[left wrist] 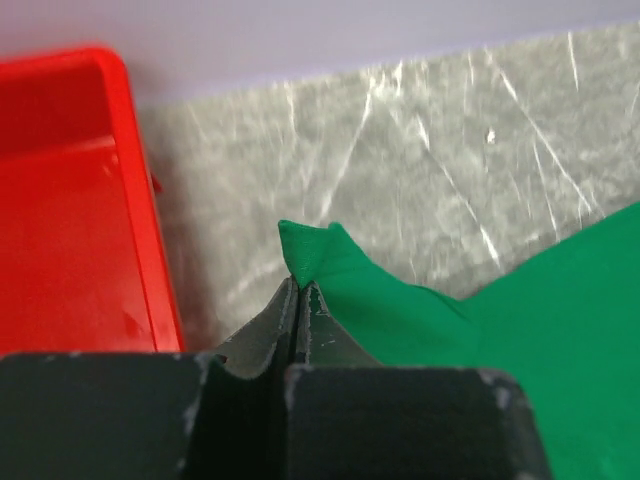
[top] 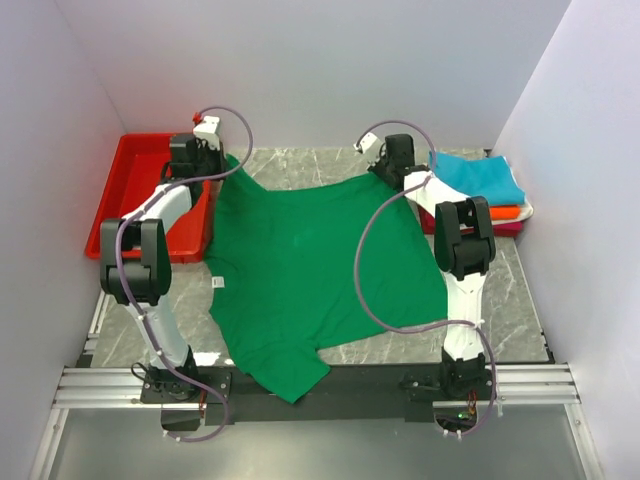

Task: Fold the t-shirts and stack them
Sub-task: Flatten the tshirt out, then fold the tshirt

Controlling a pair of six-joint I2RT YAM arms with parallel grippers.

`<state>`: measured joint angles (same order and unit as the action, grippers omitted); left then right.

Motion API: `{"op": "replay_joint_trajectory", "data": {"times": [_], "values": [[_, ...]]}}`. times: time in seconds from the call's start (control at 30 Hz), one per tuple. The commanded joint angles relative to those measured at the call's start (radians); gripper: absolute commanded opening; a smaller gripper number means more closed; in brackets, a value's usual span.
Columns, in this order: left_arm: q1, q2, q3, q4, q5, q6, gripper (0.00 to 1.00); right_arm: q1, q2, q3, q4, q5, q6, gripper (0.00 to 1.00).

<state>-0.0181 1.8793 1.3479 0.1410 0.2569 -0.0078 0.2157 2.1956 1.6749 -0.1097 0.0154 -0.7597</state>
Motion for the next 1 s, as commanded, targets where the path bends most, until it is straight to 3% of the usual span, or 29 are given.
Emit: {"op": "replay_joint_trajectory", "data": {"times": [0.0,0.3,0.63,0.97], "values": [[0.003,0.037,0.077,-0.024,0.021,0.046,0.00,-0.007,0.010,0.062,0.018,0.063,0.003,0.00],[0.003,0.021,0.068,-0.003,0.050,0.037,0.00,-0.030,-0.056,0.006,0.045,0.002,0.011,0.00],[0.003,-0.225,-0.131,0.040,0.094,0.034,0.00,-0.065,-0.223,-0.185,0.082,-0.146,0.014,0.00],[0.003,-0.423,-0.285,-0.001,0.128,0.014,0.01,-0.084,-0.365,-0.355,0.107,-0.193,-0.010,0.00]]}}
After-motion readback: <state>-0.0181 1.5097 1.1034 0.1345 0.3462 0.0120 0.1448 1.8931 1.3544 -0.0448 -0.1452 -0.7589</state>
